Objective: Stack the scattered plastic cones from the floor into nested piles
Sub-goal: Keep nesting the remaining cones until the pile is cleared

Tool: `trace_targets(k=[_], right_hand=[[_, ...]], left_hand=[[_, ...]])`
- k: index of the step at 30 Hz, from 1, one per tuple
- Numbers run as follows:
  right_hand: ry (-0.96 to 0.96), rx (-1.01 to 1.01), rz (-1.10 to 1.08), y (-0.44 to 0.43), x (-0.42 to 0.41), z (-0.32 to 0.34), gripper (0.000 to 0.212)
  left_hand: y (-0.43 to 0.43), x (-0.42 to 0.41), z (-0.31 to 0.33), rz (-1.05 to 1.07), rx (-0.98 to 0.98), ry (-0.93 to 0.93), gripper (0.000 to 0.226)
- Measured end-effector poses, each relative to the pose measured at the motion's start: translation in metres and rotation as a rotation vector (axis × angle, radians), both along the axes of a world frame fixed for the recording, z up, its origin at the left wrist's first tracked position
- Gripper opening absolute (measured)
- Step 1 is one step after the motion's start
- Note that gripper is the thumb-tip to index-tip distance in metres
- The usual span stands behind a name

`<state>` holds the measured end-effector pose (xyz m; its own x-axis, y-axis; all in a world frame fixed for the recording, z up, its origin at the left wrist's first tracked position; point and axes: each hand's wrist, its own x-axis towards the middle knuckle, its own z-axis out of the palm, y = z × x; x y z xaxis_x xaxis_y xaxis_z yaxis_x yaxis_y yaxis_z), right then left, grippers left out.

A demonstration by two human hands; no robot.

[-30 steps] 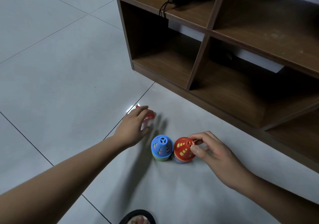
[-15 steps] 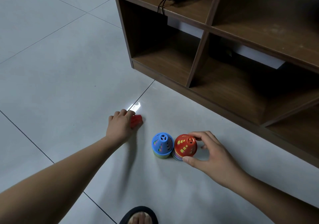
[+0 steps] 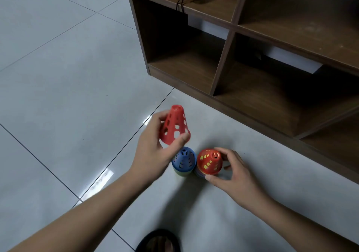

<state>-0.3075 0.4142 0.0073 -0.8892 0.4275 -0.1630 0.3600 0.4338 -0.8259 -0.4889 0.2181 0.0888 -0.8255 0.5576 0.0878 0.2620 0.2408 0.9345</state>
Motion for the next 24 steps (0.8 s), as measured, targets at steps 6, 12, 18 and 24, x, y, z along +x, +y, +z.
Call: trace_targets(k=[6, 12, 18, 24], right_hand=[[0.015, -0.037, -0.049, -0.004, -0.003, -0.02, 0.073], [-0.005, -0.015, -0.094, -0.006, -0.007, -0.056, 0.077], [-0.027, 0.046, -0.183, -0.011, -0.009, -0.104, 0.076], [-0.038, 0.196, -0.302, -0.023, -0.019, -0.119, 0.069]], left_hand=[[-0.01, 0.022, -0.034, -0.13, -0.102, -0.032, 0.051], [-0.021, 0.023, -0.063, -0.191, -0.223, 0.004, 0.054], [-0.019, 0.021, -0.074, -0.217, -0.243, -0.004, 0.056], [-0.018, 0.019, -0.075, -0.229, -0.248, -0.017, 0.057]])
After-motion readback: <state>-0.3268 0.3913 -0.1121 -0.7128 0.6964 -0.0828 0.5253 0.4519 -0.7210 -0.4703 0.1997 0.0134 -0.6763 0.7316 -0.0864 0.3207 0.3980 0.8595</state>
